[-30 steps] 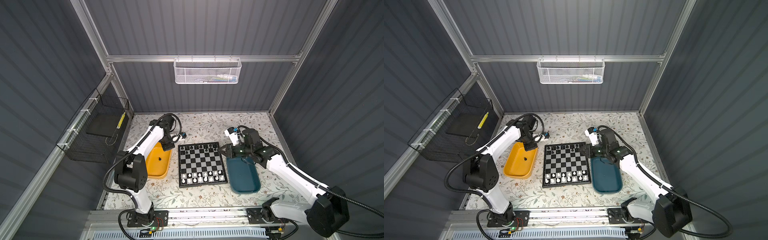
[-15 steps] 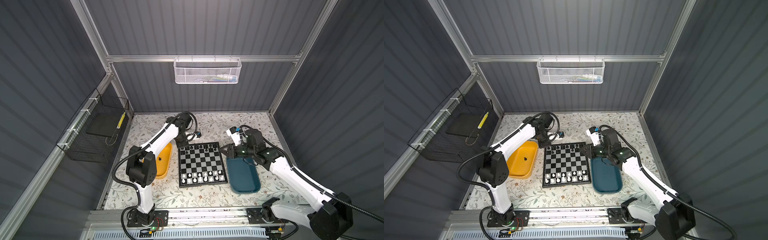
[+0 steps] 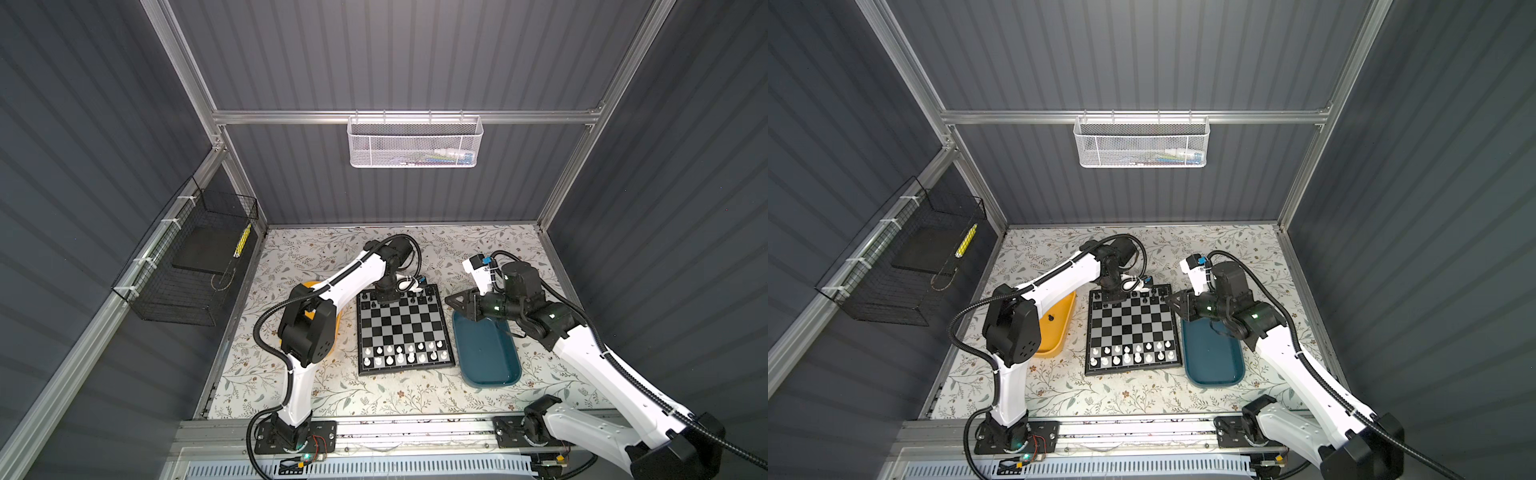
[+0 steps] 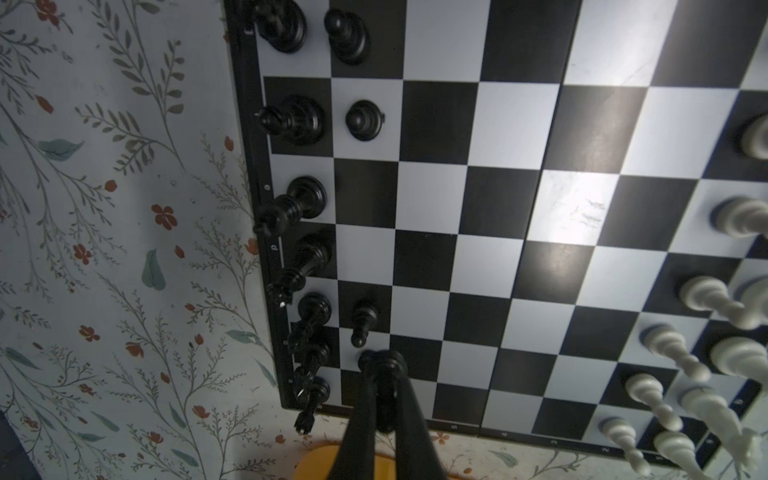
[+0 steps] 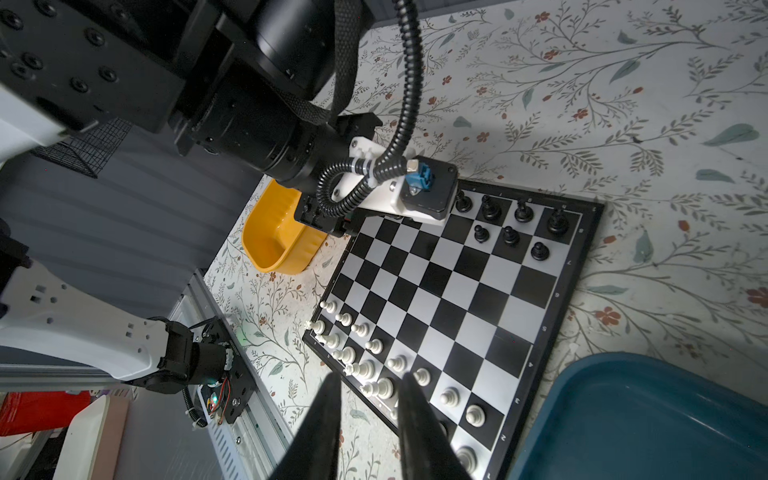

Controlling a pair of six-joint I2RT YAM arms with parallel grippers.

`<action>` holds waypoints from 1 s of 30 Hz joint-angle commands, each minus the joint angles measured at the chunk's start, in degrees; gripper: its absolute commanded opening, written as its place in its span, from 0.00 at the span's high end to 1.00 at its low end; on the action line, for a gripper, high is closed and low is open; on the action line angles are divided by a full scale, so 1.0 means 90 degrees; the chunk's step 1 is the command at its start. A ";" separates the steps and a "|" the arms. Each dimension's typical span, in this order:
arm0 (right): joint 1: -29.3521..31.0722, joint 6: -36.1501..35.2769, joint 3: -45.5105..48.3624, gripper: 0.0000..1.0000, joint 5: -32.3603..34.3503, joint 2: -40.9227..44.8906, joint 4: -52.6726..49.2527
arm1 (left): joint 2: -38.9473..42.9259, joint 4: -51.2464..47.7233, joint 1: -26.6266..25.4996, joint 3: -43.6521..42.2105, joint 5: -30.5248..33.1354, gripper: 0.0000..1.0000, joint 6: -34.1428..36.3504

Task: Set up the chess pieces on the board
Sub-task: 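Lift the black pawn from the yellow tray toward the board with the left gripper, then lower the black pawn onto the pawn row and open the left gripper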

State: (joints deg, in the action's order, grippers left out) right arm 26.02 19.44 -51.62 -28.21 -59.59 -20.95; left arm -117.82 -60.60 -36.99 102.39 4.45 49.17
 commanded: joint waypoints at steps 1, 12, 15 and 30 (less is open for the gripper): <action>0.0029 -0.0051 0.0129 0.73 0.0077 0.0066 -0.0114 | -0.0182 -0.0055 -0.0011 0.0224 -0.0162 0.90 -0.0115; 0.0023 -0.0059 0.0227 0.73 0.0080 0.0054 -0.0094 | -0.0549 0.0077 -0.0021 0.0370 -0.0269 0.90 -0.0157; 0.0027 -0.0051 0.0249 0.73 0.0087 0.0045 -0.0079 | -0.0591 0.0120 -0.0030 0.0398 -0.0338 0.90 -0.0163; 0.0022 -0.0051 0.0325 0.73 0.0077 0.0000 -0.0036 | -0.0922 0.0152 -0.0030 0.0576 -0.0396 0.90 -0.0214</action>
State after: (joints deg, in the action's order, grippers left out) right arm 26.02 19.42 -49.69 -27.79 -59.61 -21.10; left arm -125.25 -58.70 -37.04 105.80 2.33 48.14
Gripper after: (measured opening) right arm 0.273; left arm 0.107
